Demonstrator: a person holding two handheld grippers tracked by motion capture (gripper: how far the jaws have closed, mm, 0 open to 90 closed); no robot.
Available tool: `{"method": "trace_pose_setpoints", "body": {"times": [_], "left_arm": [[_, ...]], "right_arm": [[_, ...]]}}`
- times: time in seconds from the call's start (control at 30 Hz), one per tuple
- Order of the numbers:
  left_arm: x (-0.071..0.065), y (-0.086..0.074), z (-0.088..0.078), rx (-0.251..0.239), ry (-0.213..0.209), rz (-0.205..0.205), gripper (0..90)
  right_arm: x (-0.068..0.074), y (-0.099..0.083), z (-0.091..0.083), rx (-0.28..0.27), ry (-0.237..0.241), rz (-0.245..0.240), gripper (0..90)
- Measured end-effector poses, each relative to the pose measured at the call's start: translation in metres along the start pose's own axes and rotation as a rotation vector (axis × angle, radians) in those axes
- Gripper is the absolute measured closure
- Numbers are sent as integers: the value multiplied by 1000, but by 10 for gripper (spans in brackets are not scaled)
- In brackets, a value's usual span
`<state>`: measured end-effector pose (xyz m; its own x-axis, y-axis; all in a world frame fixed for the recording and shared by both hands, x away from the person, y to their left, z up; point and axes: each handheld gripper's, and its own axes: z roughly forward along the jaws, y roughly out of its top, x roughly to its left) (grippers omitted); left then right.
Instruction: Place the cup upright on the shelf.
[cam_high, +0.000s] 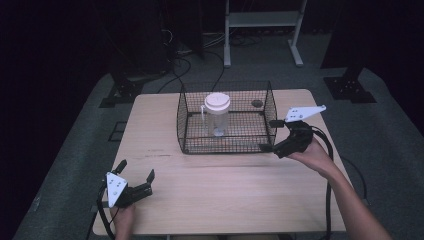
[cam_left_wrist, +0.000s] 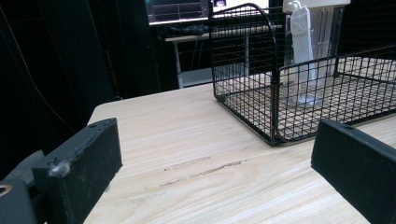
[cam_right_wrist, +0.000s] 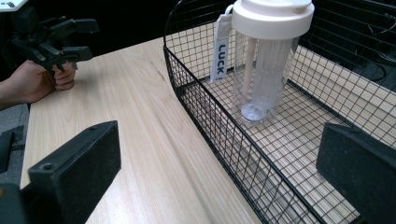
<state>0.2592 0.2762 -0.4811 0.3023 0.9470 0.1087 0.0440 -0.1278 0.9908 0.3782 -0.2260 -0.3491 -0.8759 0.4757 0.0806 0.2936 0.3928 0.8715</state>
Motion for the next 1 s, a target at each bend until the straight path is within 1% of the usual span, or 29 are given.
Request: {"method": "trace_pose_setpoints", "body": {"times": [0.17, 0.43, 0.67, 0.73, 1.0], "left_arm": [[0, 0, 0, 0, 1, 0, 9], [0, 0, 0, 1, 1, 0, 9], [0, 0, 0, 1, 1, 1, 9], [0, 0, 0, 1, 1, 0, 9], [0, 0, 0, 1, 2, 2, 9]], "right_arm": [[-1, -6, -2, 4, -3, 14, 0], [1, -16, -5, 10, -4, 20, 0], [4, -24, -11, 4, -6, 29, 0], [5, -27, -13, 9, -11, 26, 0], [6, -35, -19, 10, -18, 38, 0]]}}
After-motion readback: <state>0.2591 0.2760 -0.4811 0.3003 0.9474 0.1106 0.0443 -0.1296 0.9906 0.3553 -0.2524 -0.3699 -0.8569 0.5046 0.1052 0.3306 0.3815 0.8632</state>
